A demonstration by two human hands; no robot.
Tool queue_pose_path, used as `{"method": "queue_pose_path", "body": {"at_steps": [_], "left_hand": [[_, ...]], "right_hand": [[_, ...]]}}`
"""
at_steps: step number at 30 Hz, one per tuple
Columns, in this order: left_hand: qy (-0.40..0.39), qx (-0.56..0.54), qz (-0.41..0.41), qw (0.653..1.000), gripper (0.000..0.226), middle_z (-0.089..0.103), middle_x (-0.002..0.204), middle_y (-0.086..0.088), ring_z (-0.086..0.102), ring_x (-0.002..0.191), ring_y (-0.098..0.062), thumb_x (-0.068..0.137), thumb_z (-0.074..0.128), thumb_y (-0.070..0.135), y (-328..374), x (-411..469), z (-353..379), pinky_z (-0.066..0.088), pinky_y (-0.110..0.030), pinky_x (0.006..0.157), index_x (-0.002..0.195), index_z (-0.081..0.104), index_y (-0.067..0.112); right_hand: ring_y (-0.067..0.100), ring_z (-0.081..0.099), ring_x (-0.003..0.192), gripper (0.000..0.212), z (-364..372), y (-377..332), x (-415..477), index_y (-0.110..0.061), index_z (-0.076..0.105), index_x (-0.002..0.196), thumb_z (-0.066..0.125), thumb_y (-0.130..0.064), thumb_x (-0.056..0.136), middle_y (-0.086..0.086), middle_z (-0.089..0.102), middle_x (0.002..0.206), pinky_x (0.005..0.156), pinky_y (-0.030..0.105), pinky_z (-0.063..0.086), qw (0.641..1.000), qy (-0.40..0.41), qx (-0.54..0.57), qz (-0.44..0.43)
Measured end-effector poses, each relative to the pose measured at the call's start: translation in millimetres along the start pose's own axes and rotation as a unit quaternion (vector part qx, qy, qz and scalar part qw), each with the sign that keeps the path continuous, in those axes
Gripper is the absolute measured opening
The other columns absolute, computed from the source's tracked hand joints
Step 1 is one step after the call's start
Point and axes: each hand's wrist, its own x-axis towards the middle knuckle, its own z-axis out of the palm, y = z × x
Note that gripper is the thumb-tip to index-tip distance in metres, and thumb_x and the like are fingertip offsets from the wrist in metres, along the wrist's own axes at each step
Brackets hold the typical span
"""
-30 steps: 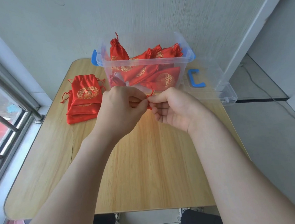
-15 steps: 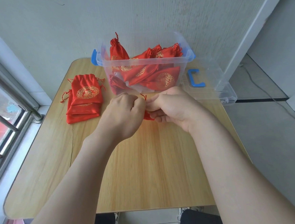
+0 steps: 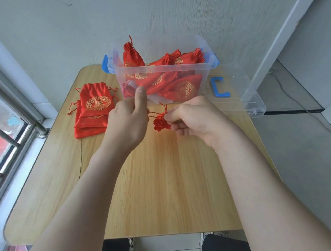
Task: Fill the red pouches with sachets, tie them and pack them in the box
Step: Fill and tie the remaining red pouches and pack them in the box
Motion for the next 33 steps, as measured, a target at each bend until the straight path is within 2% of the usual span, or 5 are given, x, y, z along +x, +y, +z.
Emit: {"method": "queue_pose_path", "body": {"at_steps": [8, 13, 21, 24, 33], "left_hand": [[-0.071, 0.104, 0.141, 0.982, 0.046, 0.059, 0.070, 0.010, 0.055, 0.068, -0.006, 0.111, 0.041, 0.051, -9.4, -0.6, 11.3, 0.038, -0.021, 0.062, 0.083, 0.052, 0.017], [-0.040, 0.101, 0.163, 0.981, 0.033, 0.058, 0.076, 0.001, 0.054, 0.071, -0.019, 0.113, 0.043, 0.028, -12.3, 2.1, 11.6, 0.040, -0.036, 0.066, 0.089, 0.050, 0.006], [-0.033, 0.125, 0.159, 0.979, 0.036, 0.057, 0.075, -0.002, 0.054, 0.069, -0.023, 0.114, 0.038, 0.031, -16.2, 2.7, 10.4, 0.043, -0.042, 0.067, 0.088, 0.049, 0.008], [-0.029, 0.135, 0.167, 0.976, 0.037, 0.055, 0.071, 0.000, 0.052, 0.067, -0.023, 0.114, 0.039, 0.032, -15.7, 3.0, 10.8, 0.043, -0.047, 0.065, 0.082, 0.046, 0.014], [-0.003, 0.167, 0.161, 0.973, 0.042, 0.049, 0.066, 0.011, 0.049, 0.063, -0.019, 0.113, 0.041, 0.026, -19.5, 5.8, 10.5, 0.045, -0.045, 0.064, 0.071, 0.037, 0.031]], "right_hand": [[0.015, 0.069, 0.067, 0.015, 2.5, 1.8, -0.3, 0.003, 0.081, 0.096, 0.080, -0.006, 0.085, 0.012, 0.076, 0.078, 0.067, 0.032, 0.056, 0.999, -0.039, 0.010, -0.021], [0.016, 0.072, 0.073, 0.011, -0.6, 0.5, -6.2, -0.004, 0.082, 0.098, 0.084, -0.004, 0.088, 0.014, 0.079, 0.084, 0.074, 0.032, 0.060, 0.998, -0.057, 0.009, -0.038], [0.011, 0.070, 0.066, 0.019, -4.0, -2.2, -11.5, -0.009, 0.082, 0.101, 0.086, -0.001, 0.085, 0.018, 0.081, 0.089, 0.066, 0.022, 0.058, 0.997, -0.026, -0.033, -0.062], [0.011, 0.071, 0.076, 0.016, -2.4, 0.0, -7.8, -0.022, 0.085, 0.089, 0.087, -0.008, 0.081, 0.004, 0.080, 0.083, 0.075, 0.028, 0.059, 0.990, 0.022, -0.113, -0.081], [0.007, 0.070, 0.071, 0.006, -2.4, 1.8, -5.2, -0.026, 0.081, 0.080, 0.078, -0.026, 0.084, -0.010, 0.075, 0.076, 0.049, 0.014, 0.044, 0.957, 0.067, -0.253, -0.125]]}}
